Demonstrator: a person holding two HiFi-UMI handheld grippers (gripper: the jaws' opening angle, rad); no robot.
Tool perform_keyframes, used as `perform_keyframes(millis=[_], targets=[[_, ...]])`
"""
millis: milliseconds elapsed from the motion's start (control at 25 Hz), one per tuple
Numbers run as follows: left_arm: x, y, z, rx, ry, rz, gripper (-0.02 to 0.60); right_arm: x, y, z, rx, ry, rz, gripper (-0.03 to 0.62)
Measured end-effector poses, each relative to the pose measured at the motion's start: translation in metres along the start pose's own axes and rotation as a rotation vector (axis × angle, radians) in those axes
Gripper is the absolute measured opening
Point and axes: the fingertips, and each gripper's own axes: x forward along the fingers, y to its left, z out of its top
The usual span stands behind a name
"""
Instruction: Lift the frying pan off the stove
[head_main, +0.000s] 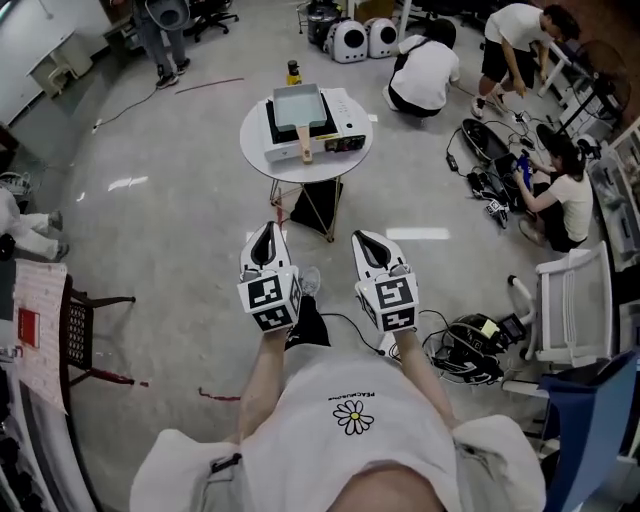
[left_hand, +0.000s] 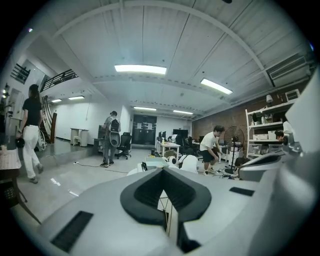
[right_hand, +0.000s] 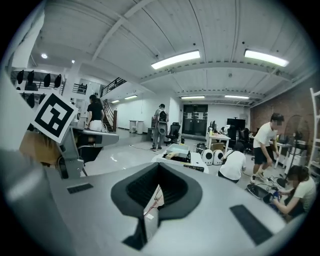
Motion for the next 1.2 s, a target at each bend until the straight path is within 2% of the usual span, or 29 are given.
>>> perform_keyframes(millis=[200,440,600,800,1200], targets=[[0.064,0.025,0.025,0.003,0.006,-0.023,-0.002,0.064,-0.029,0.026,0.025,0.022,-0.022,0.002],[0.152,0.047,0.057,0.076,-0.031,-0.076,-0.002,0.148,-0.059,0.054,0.05,0.02,-0.038,0.002],[0.2,0.059,0.067,0.078,-0.023,-0.124,-0.002,0.199,-0.066,0.065,0.076,0.03,-0.041,0.002],[0.242,0.074,0.07,0.079,-0.013,-0.134,-0.002,0.244,-0.075,0.074,0.088,0.041,-0.036,0.002],[0.279,0.087,0.068,0.096,0.007,-0.103,-0.002,0.278,-0.097,0.075,0.073,0.055,-0.023,0.003]])
